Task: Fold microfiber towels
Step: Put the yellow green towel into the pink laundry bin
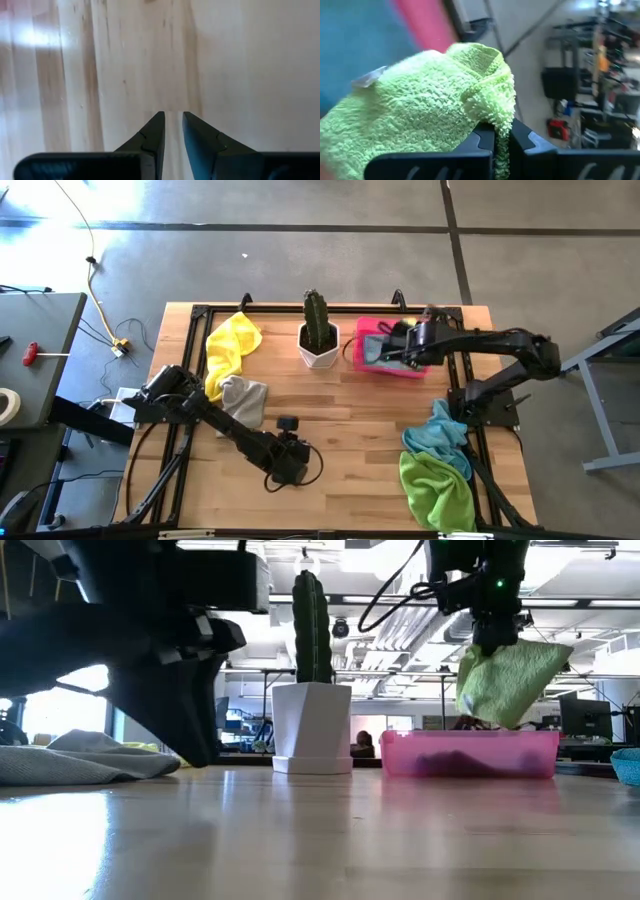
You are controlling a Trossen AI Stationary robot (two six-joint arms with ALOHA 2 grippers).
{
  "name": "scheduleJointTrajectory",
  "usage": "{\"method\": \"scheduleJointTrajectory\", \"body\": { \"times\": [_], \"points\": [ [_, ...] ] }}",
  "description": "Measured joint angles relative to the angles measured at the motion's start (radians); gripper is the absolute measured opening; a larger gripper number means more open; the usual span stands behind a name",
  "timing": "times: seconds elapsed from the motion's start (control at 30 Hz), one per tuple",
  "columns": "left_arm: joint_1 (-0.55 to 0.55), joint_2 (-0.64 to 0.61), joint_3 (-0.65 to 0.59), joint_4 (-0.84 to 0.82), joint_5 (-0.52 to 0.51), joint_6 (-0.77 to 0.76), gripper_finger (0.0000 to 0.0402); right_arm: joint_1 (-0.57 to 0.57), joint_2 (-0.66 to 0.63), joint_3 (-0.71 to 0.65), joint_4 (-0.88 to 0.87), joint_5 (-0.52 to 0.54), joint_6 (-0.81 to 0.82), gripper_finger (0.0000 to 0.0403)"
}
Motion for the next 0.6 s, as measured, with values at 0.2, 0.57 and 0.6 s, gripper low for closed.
{"method": "scheduleJointTrajectory", "body": {
  "times": [0.2,0.57,0.6],
  "points": [
    [0.035,0.0,0.0,0.0,-0.002,0.039,0.006,-0.132,-0.016,0.0,0.001,0.102,-0.023,0.0001],
    [0.083,0.0,0.0,0.0,-0.004,0.089,0.006,-0.311,0.03,0.0,0.132,-0.069,-0.009,0.0001],
    [0.085,0.0,0.0,-0.001,-0.004,0.089,0.006,-0.311,0.046,0.0,0.154,-0.08,-0.028,0.0001]
  ]
}}
